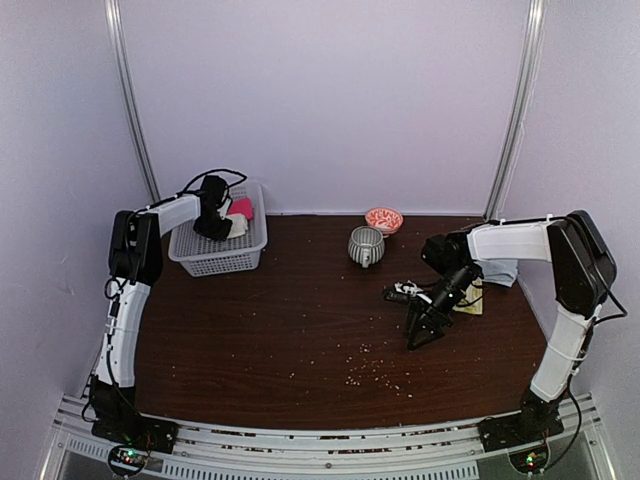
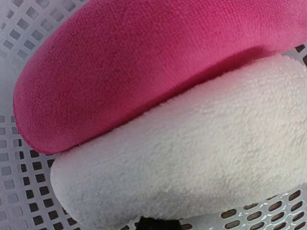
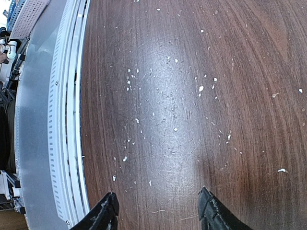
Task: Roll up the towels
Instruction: Adjust the towel in the bin, then reset both arms
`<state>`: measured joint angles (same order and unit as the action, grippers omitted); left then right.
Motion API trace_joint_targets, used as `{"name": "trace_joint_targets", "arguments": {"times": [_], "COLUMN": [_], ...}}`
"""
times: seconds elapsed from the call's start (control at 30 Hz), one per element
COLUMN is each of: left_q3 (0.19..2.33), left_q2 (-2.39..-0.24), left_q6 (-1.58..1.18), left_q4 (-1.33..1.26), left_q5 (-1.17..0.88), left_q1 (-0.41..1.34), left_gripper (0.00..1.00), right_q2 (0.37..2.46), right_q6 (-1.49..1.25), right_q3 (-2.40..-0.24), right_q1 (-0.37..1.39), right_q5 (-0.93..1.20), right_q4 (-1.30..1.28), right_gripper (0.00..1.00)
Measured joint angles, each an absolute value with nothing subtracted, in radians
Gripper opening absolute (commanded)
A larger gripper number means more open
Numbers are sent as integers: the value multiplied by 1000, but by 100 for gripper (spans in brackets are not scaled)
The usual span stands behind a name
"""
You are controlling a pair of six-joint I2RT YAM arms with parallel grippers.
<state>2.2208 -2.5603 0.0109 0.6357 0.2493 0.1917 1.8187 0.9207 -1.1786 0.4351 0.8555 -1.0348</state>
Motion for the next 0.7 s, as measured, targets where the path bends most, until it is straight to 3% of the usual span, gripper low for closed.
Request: {"name": "trace_joint_targets", "arguments": {"times": [0.23, 0.5, 0.7], "left_q3": [2123, 2030, 1885], "left_q2": [-2516, -2416, -2168], "left_q6": [12, 21, 23], "left_q4": [574, 577, 589], "left_q5": [239, 199, 173], "left_q1": [192, 192, 200], "left_gripper": [0, 12, 23], "right_q2": [1819, 1787, 1663], "right_q6": [921, 900, 821], "right_q3": [-1180, -1203, -1305], "right_q1": [435, 432, 369], "right_q5": [856, 820, 730], "right_q4": [-1038, -1034, -1010], "right_gripper": [58, 58, 61]}}
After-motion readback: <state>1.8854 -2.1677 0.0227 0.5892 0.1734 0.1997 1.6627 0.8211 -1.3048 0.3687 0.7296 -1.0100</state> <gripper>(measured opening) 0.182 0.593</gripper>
